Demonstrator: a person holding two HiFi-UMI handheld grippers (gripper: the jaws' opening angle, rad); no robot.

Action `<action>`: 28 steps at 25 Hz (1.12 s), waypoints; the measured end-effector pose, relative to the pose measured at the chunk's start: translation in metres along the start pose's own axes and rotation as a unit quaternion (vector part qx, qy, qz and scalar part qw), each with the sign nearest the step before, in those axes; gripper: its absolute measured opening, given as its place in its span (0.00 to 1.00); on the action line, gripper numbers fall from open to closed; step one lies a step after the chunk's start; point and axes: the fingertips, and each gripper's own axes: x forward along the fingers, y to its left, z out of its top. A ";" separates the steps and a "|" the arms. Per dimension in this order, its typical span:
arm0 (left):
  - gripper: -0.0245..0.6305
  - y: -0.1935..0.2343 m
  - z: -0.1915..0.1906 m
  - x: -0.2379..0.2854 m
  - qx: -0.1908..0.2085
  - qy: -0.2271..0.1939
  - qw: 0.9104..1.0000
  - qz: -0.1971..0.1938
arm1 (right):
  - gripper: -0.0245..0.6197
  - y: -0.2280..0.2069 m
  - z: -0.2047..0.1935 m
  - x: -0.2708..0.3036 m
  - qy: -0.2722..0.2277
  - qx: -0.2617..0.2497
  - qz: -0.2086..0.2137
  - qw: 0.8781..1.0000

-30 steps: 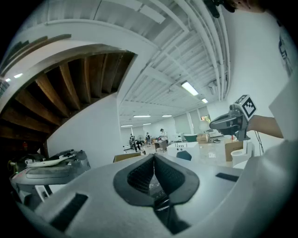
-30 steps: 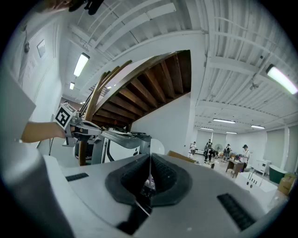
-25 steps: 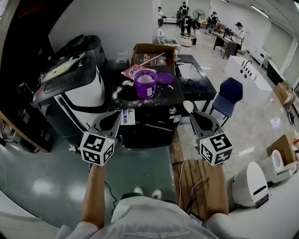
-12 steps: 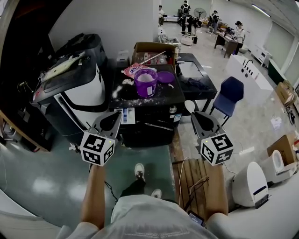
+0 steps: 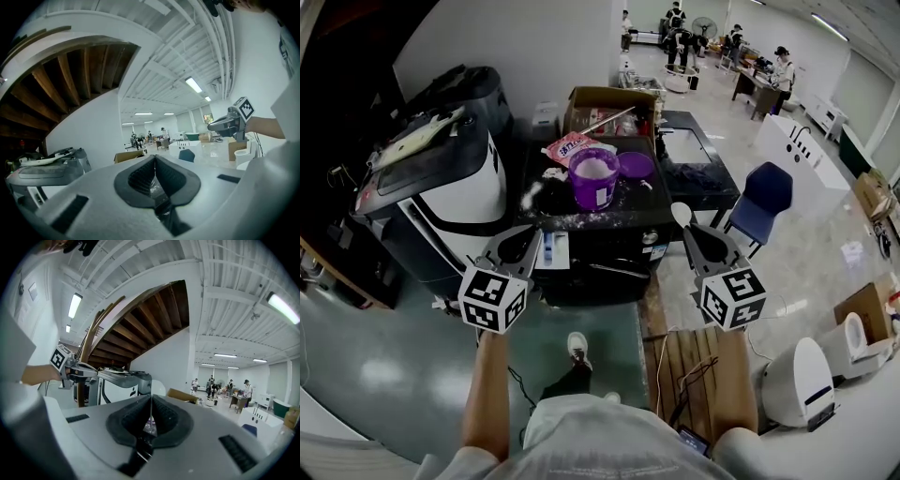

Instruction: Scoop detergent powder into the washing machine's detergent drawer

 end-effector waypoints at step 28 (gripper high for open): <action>0.05 0.221 -0.067 0.242 0.015 0.058 0.998 -0.006 | 0.06 -0.052 -0.060 0.367 0.216 -0.150 0.114 0.958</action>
